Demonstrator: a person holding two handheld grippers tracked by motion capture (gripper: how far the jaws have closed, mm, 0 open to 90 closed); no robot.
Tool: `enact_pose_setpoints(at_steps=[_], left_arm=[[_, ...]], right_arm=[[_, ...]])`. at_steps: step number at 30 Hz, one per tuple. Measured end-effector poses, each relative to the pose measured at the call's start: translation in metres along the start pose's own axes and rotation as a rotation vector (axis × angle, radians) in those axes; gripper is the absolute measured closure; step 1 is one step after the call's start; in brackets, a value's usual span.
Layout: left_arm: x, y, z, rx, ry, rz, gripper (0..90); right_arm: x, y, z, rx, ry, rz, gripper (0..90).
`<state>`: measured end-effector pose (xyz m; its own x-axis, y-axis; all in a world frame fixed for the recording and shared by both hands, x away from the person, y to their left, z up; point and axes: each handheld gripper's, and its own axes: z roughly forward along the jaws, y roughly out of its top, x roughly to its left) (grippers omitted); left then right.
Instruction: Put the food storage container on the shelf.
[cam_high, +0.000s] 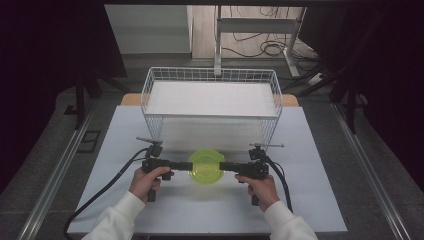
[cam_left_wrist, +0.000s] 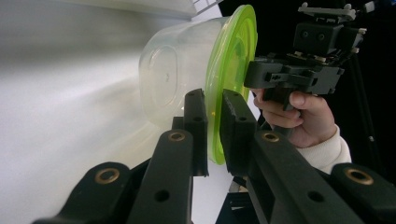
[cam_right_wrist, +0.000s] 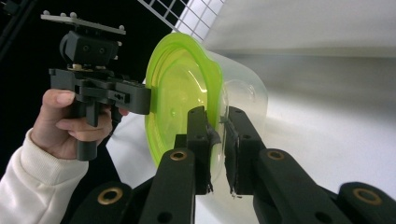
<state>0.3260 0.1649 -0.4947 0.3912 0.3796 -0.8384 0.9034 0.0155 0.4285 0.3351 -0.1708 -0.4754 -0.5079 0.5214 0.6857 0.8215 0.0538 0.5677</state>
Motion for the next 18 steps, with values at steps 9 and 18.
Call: enact_pose_setpoints(at_steps=[9, 18], left_arm=[[-0.017, 0.006, -0.01, -0.019, 0.006, 0.036, 82.4], [-0.035, 0.018, -0.02, -0.045, 0.007, 0.064, 82.5]], right_arm=[[0.014, 0.007, -0.007, -0.026, 0.016, -0.048, 80.7], [0.032, 0.022, -0.016, -0.05, 0.026, -0.086, 80.7]])
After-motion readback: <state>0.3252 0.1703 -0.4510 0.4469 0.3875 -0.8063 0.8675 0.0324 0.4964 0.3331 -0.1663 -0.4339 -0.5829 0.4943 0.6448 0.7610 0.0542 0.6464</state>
